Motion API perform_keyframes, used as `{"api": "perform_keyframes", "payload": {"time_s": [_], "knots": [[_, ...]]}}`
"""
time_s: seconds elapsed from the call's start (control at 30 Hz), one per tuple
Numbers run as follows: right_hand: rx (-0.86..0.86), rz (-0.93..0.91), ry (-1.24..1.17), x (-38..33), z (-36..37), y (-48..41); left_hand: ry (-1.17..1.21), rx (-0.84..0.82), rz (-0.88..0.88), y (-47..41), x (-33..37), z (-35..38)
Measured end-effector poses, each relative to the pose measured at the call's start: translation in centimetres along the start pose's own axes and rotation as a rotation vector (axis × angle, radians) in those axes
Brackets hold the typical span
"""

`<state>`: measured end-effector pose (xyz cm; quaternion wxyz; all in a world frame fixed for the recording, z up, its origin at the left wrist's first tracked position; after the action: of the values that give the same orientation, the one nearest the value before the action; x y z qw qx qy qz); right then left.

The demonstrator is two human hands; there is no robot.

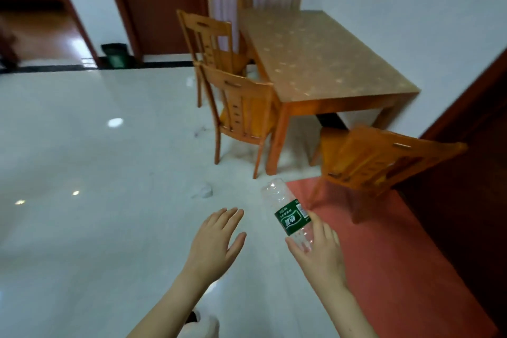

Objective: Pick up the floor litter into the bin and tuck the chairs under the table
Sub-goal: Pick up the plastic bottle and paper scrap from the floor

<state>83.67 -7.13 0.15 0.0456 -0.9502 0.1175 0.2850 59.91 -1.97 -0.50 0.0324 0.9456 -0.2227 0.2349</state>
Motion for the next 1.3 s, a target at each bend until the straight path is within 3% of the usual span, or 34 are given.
{"api": "perform_keyframes", "payload": {"time_s": [0.23,0.4,1.07,1.3], "knots": [[-0.093,-0.014,-0.101,-11.8,8.8,-6.1,-0.055,0.015,-0.188,1.6,-15.3,-7.1],[-0.119,-0.017,-0.073,-17.1,12.7,-10.4,-0.071,-0.031,-0.246,-0.8,-22.5,-10.8],[-0.211,-0.011,-0.014,-17.4,17.0,-35.8,0.012,-0.049,-0.302,-25.3,-29.9,-9.6],[-0.228,0.004,-0.014,-16.5,21.2,-42.2,-0.023,-0.066,-0.244,-31.5,-34.0,-6.7]]}}
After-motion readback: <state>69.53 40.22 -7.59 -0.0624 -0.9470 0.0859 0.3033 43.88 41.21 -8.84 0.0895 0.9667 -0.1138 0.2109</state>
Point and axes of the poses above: each hand's wrist, its own y-axis away from the middle knuckle, its own z-axis out of the palm, x = y × z, the point moved 1 cm from there along -y, towards the middle knuckle, and after that the axes turned 7 degrees about -x, right-handed, at the moved point
